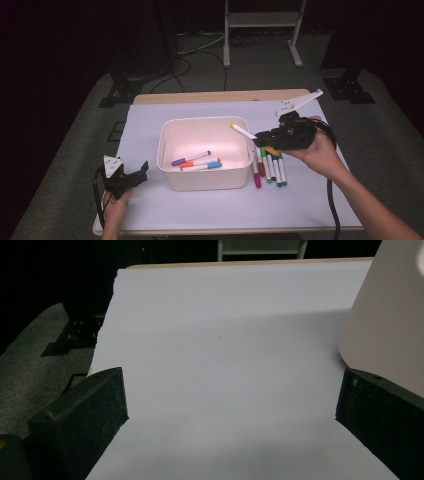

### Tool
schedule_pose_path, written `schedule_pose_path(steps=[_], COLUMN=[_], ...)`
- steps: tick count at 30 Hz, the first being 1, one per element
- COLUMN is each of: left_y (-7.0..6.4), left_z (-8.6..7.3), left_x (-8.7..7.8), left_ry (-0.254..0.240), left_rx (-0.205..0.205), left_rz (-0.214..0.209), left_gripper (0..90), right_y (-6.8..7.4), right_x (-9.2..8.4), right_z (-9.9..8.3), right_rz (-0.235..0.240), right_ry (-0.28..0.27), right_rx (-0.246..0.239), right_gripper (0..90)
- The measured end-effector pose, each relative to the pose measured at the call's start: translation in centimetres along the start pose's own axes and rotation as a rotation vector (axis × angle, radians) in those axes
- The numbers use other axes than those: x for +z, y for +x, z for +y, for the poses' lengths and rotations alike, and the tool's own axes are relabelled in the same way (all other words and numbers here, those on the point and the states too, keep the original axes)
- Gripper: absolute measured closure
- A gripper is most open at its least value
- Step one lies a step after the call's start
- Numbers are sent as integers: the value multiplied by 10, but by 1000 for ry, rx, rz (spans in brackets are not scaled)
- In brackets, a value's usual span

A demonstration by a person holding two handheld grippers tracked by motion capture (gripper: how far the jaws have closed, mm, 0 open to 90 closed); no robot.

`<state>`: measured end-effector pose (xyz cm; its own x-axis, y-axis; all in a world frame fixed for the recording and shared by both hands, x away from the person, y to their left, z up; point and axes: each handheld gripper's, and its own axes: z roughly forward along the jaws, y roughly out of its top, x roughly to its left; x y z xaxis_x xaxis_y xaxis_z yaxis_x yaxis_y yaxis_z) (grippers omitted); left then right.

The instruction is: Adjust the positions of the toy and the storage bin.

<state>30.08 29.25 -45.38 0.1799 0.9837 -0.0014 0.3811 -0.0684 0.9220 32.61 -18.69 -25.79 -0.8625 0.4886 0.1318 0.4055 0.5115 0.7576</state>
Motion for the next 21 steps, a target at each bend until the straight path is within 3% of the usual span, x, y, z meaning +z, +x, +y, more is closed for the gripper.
schedule_pose_path(steps=[11,21], left_y=[0,0], left_z=[0,0], left_x=[0,0], left_ry=[2,1], left_rx=[3,-6], left_rz=[-2,-3], left_gripper=[0,0], right_y=[22,31], right_x=[53,92], right_z=[37,49], right_rz=[116,177], right_ry=[60,93], right_rx=[-85,-120], right_gripper=[757,757])
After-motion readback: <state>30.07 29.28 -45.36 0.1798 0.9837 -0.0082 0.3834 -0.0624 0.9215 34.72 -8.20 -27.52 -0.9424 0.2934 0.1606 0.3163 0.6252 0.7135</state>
